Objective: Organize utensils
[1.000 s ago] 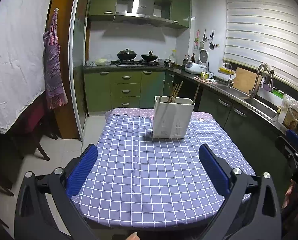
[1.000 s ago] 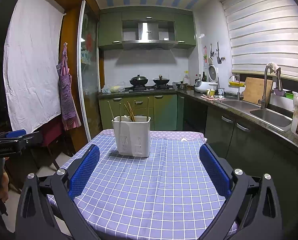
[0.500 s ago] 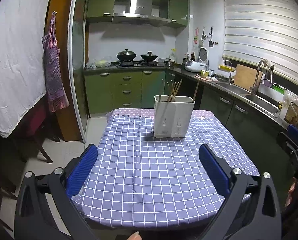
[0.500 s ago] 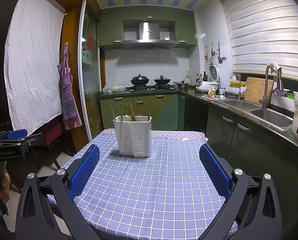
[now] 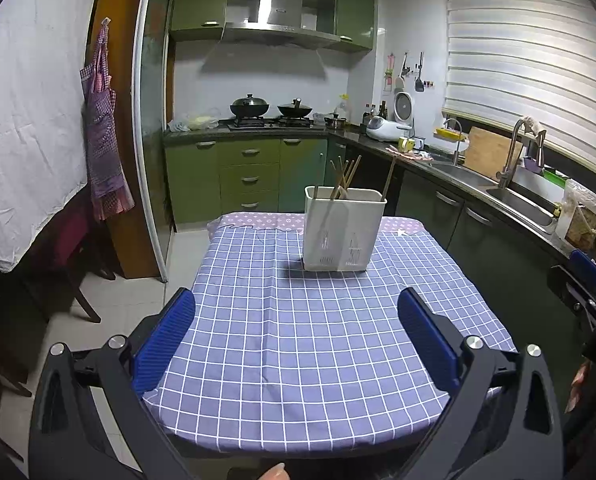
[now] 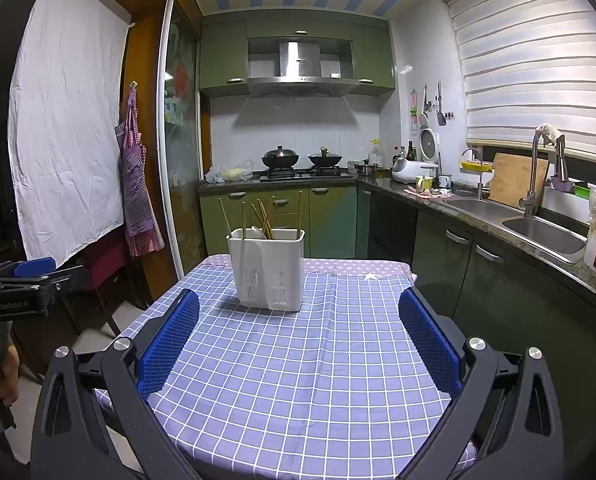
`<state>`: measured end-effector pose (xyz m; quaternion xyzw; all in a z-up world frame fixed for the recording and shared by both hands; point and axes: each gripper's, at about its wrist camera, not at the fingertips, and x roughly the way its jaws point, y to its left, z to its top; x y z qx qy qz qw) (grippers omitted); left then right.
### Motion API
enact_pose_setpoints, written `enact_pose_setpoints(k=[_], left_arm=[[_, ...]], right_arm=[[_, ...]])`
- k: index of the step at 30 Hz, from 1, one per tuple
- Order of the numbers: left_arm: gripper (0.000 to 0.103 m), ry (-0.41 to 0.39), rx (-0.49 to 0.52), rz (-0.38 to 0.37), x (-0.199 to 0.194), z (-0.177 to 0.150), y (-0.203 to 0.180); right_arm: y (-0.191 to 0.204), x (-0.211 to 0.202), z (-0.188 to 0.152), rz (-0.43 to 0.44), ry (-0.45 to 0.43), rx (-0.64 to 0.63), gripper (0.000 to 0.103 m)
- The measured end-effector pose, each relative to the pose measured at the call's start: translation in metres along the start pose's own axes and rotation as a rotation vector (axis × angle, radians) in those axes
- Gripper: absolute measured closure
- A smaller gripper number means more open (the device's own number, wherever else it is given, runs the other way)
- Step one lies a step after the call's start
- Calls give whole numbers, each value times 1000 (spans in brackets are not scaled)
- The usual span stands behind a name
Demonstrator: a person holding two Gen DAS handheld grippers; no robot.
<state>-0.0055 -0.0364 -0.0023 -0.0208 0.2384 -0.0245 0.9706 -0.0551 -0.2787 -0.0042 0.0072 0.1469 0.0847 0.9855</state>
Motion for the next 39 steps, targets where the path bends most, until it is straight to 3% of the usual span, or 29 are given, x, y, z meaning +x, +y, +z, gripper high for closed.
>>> enact_pose_setpoints(k=[39], left_arm=[[7,15,8,5,0,-2,-3]], right_arm=[[-1,3,-2,-1,4,-3,5]])
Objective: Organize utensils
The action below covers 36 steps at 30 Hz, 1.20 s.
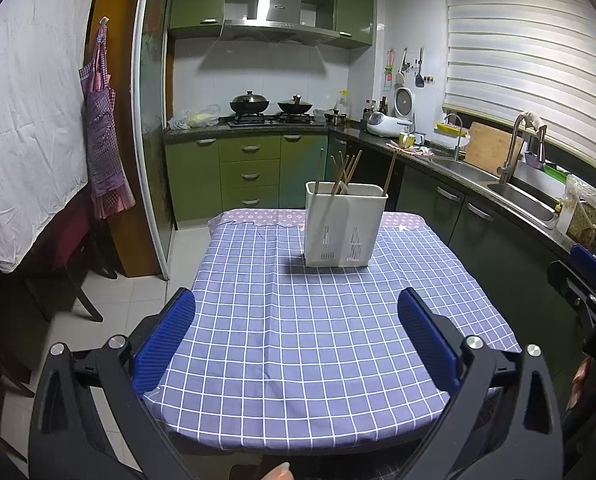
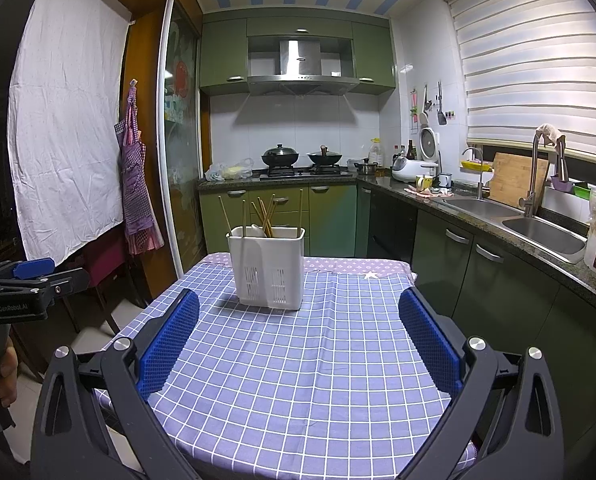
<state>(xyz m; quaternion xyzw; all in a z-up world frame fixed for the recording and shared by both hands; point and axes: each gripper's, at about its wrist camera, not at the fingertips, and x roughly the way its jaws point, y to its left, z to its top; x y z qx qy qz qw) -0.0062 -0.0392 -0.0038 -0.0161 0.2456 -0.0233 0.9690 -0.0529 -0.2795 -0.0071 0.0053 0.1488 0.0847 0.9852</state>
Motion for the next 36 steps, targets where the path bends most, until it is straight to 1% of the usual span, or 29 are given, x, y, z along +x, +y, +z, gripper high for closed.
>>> enact_pose_setpoints(k=[9,15,17,19,21,24,28,30,34,36], left_arm=[[7,2,2,13,-1,2,-3],[6,30,3,-42,3,2,-5],[6,30,4,-28,4,1,-5],[6,35,15,18,6,2,-7],[6,38,20,29,8,2,-7],[6,45,4,-8,9,2,-5],[6,26,-2,-36,8,1,-4],[6,31,-16,-66,10,1,-2],[7,46,-14,-70,14,-1,-1],[7,57,-32,-73,18,0,2]], right_arm=[[0,0,-1,1,5,-1,5],[-2,3,-3,4,9,-2,5],[-2,4,-4,3,12,-3,5],[-3,5,-5,3,13,-3,5],[-3,5,-4,3,15,-3,5],[-3,8,-6,5,21,-5,5],[-5,12,-7,9,30,-10,5],[-7,14,-7,10,32,-10,5],[-8,16,-8,14,40,-9,5],[-10,18,-8,14,45,-9,5]])
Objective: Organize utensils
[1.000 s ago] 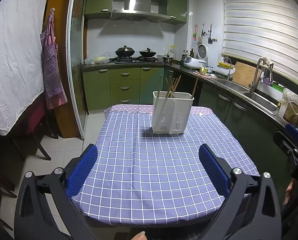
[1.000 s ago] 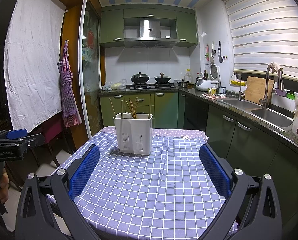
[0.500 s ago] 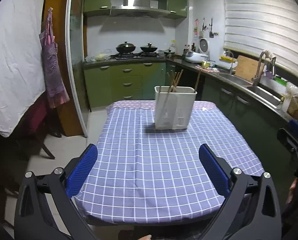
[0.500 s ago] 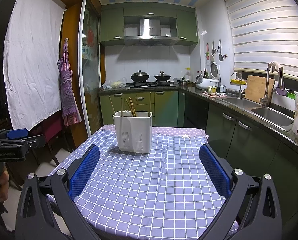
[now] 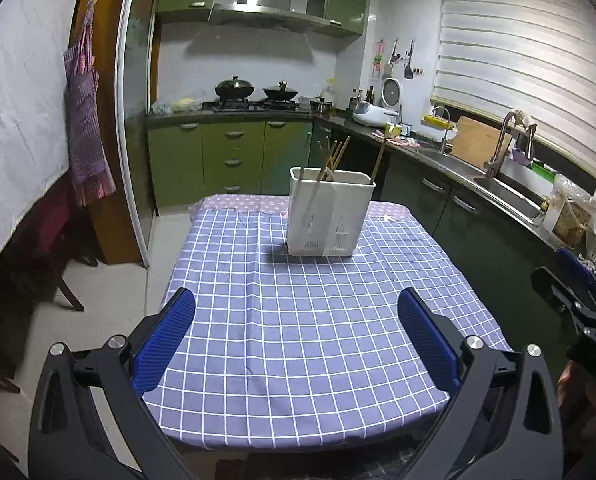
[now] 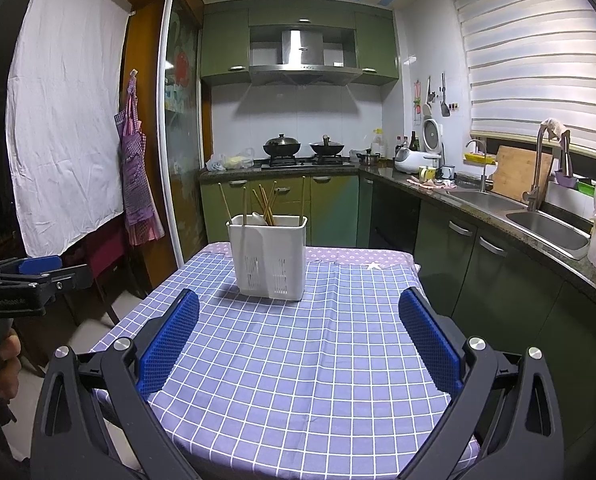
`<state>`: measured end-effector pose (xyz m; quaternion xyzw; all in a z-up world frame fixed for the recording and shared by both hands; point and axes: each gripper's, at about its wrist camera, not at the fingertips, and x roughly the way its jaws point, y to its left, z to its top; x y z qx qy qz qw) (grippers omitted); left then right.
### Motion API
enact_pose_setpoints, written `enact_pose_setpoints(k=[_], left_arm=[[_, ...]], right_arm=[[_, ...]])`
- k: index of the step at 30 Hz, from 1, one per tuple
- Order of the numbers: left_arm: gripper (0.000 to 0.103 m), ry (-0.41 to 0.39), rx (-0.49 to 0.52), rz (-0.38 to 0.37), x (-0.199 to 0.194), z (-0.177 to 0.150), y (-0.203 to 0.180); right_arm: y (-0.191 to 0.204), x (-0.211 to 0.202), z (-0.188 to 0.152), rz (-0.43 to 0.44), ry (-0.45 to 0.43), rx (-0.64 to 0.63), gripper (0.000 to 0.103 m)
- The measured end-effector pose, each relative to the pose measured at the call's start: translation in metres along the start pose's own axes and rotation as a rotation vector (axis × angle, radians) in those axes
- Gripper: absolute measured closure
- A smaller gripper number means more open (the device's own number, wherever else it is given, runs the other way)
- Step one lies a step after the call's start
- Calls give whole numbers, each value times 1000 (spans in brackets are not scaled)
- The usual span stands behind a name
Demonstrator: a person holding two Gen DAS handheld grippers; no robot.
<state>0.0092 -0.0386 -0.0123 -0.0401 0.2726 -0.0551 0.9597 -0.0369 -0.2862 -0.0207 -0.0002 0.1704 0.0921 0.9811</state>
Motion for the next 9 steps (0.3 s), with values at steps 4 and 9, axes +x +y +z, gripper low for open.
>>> enact_pose_setpoints(k=[4,9], left_arm=[[6,34,-1,44,11,3,7],[6,78,-24,61,45,2,23]], right_arm=[[-2,5,-1,2,10,1,5],[-7,23,-5,-11,41,-1,5]])
